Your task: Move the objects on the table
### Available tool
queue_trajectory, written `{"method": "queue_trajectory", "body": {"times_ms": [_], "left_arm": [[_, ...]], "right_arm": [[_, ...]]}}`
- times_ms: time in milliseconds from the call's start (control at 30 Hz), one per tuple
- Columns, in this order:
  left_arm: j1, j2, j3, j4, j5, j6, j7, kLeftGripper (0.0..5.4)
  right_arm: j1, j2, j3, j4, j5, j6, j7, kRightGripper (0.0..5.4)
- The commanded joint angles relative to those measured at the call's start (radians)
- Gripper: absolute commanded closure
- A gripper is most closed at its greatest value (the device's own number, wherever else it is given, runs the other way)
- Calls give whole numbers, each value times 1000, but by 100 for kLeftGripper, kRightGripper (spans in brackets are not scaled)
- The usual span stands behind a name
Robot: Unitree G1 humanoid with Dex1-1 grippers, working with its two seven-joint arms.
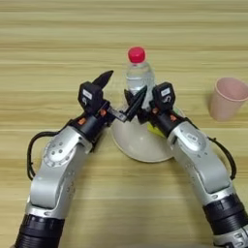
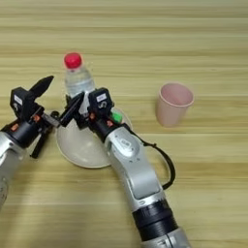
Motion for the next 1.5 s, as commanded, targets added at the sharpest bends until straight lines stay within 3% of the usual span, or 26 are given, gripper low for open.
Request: {"method": "queue_trajectory", "body": {"times_ms": [33,533,900,1100,1233,1500], "left_arm": [[9,8,21,-29,-22,0,-2,0],[-22,14,110,0,-45,-8,11,0],[-32,9,125,29,-42,-21,10,0],[-37,4,121,39,-38,-25,12,0],[-41,3,122,43,-38,-25,14,0],[-42,-3,119,47,-34,-29,21,0]], "right_arm": [[-19,1,-42,-34,0,-24,-24,222],[122,-62,-139,-269,23,-18,-44,222],[243,-126,-356,-439,86,-33,-84,222],[315,-154,-487,-447,108,-60,-114,222],[327,-164,-550,-446,126,-44,-134,222],[332,-181,-573,-420,151,-23,-137,222]]}}
